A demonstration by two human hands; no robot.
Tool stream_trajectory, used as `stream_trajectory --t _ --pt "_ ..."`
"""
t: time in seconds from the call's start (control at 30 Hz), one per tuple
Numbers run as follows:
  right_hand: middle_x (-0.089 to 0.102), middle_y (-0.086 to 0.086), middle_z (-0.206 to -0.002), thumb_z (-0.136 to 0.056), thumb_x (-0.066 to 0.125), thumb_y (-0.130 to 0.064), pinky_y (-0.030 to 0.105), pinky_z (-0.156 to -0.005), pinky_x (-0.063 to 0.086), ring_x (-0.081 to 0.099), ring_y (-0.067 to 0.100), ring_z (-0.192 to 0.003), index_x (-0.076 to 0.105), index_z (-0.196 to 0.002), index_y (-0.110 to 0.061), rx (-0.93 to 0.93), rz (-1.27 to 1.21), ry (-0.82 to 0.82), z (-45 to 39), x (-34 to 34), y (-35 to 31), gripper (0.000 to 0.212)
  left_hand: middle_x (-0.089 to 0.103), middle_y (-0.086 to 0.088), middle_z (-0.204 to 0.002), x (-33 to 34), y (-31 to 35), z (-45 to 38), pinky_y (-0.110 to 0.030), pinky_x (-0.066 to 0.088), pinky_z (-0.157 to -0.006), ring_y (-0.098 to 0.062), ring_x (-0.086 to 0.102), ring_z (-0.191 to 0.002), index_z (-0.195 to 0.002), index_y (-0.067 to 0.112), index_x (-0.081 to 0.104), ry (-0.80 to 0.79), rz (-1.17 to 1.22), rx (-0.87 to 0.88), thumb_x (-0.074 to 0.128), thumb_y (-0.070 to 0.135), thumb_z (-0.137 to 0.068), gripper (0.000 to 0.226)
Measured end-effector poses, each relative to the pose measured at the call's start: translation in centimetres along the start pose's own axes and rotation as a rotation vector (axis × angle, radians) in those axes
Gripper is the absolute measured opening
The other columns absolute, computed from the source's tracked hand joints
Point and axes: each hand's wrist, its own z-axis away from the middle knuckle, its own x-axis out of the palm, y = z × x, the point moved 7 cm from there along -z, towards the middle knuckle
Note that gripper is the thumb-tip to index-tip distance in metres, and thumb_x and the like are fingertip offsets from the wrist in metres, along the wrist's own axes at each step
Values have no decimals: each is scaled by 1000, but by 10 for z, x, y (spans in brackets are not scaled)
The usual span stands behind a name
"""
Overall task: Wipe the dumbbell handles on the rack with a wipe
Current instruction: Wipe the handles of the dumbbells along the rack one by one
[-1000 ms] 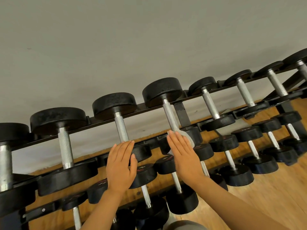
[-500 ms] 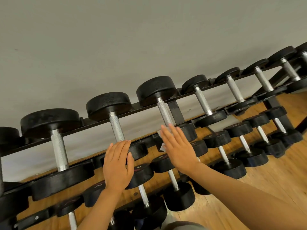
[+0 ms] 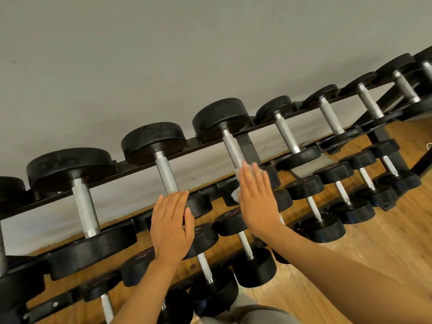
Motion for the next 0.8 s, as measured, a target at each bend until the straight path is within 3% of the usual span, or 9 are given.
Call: stream_trajectory --t 0.1,0.17,0.23,0.33,0.43,0.53,0.63,0.73,0.8 --pt "14 18 -160 -105 24 -29 46 -120 13 10 32 -149 22 -152 0 -298 129 -47 3 3 0 55 67 -8 -124 0 0 -1 -45 33 -116 -23 59 -119 -126 7 64 -21 0 -4 40 25 -99 41" --pt "17 17 -160 -106 17 -33 43 -120 14 14 29 -149 23 -151 -1 -355 128 -81 -3 -4 12 55 66 -9 -124 0 -1 -1 -45 33 -116 -23 59 -119 -126 7 64 -28 -1 -8 39 26 -100 41" --pt "15 17 -160 -106 9 -39 40 -122 14 15 27 -149 20 -152 -1 -205 17 -144 -6 -10 29 60 66 -9 -124 0 -1 -1 -46 33 -116 -24 59 -120 -126 7 64 -33 1 -9 38 27 -100 42" --pt "12 17 -161 -101 7 -47 38 -121 18 12 26 -149 13 -153 0 198 -211 -132 -2 -12 46 71 66 -9 -125 -1 0 -1 -46 34 -115 -23 59 -120 -127 7 64 -40 9 -19 39 27 -100 42" --pt "19 23 -158 -101 11 -41 45 -119 25 18 33 -148 19 -151 5 303 -223 -86 -2 -9 35 68 65 -8 -125 -2 1 -3 -45 33 -116 -23 58 -121 -127 7 63 -63 9 -34 38 27 -100 42" --pt "32 27 -152 -103 34 -24 49 -116 27 29 39 -143 33 -145 7 122 -61 -13 -4 -12 20 52 65 -9 -126 -2 2 -2 -47 33 -116 -24 57 -122 -127 7 63 -91 -4 -48 36 28 -100 43" --pt "37 22 -150 -86 71 -8 47 -115 26 33 35 -141 40 -143 2 -163 31 10 4 -14 6 66 65 -10 -125 -5 4 -3 -48 33 -116 -25 58 -122 -127 6 63 -83 14 -77 36 28 -99 44" --pt "45 18 -147 -69 82 1 44 -112 30 41 31 -138 48 -140 -2 -288 18 -6 7 -17 7 78 66 -10 -126 -9 15 -5 -45 34 -116 -24 59 -122 -126 6 64 -53 56 -69 37 27 -98 44" --pt "52 15 -142 -69 85 -3 41 -110 35 47 28 -133 56 -134 -4 -309 -52 15 3 -23 11 71 66 -10 -127 -9 32 -7 -45 38 -112 -23 59 -122 -126 5 64 -55 82 -24 40 26 -98 43"
